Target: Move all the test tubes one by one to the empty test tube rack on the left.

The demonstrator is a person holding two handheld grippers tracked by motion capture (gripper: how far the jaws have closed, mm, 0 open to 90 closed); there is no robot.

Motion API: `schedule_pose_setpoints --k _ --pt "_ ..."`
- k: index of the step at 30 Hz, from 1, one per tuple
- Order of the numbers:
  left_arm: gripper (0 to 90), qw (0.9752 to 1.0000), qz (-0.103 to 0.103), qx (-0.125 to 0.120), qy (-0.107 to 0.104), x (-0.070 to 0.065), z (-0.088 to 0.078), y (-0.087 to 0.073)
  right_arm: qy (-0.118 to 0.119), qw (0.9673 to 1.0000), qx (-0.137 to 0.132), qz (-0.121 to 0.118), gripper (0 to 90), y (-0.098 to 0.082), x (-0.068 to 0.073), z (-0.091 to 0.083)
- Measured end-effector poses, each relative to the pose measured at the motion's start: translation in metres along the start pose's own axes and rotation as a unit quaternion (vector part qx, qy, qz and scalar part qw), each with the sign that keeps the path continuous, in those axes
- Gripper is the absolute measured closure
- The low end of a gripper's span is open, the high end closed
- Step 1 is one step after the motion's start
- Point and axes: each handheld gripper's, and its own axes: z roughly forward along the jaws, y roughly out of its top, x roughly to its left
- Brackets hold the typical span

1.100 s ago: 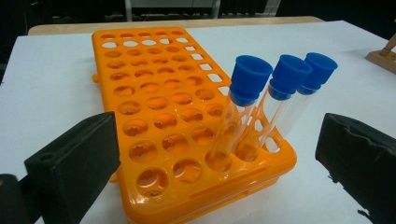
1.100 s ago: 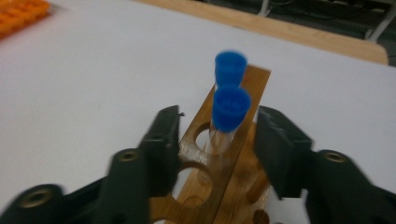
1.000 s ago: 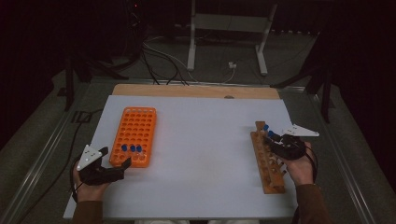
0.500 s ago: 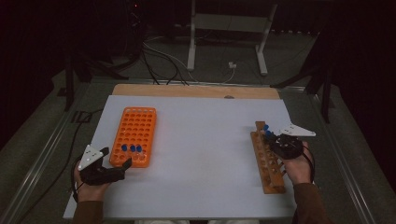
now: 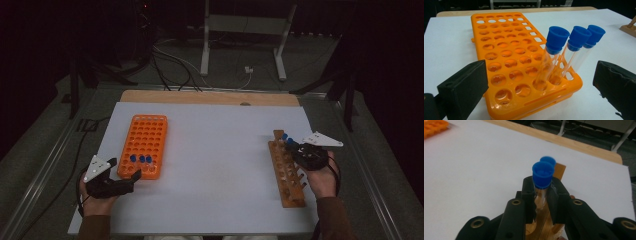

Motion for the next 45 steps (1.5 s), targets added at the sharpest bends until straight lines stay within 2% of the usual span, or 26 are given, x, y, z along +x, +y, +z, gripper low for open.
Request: schedule_pose_setpoints --k 13,20,27,37,40,45 --pt "0.7 1.0000 -0.001 -0.003 0.000 0.000 0.000 0.000 0.000 0.9997 -0.023 -0.004 77.4 0.019 0.004 -0.019" --pt "0.7 1.0000 -0.002 -0.003 0.000 0.000 0.000 0.000 -0.004 0.9991 -0.040 -0.015 77.3 0.030 0.010 -0.031" --pt "0.7 1.0000 -0.002 -0.003 0.000 0.000 0.000 0.000 0.011 0.9983 -0.055 -0.017 77.3 0.040 0.016 -0.039" --pt "0.7 1.0000 -0.001 -0.005 -0.001 -0.001 -0.001 0.001 0.039 0.9974 -0.054 -0.026 77.3 0.045 0.034 -0.033" --pt "0.7 1.0000 0.000 -0.006 -0.001 -0.001 -0.001 0.001 0.055 0.9969 -0.052 -0.023 77.3 0.046 0.047 -0.028" --pt "0.7 1.0000 -0.001 -0.009 -0.001 -0.002 -0.002 0.002 0.067 0.9962 -0.049 -0.026 77.3 0.047 0.057 -0.022"
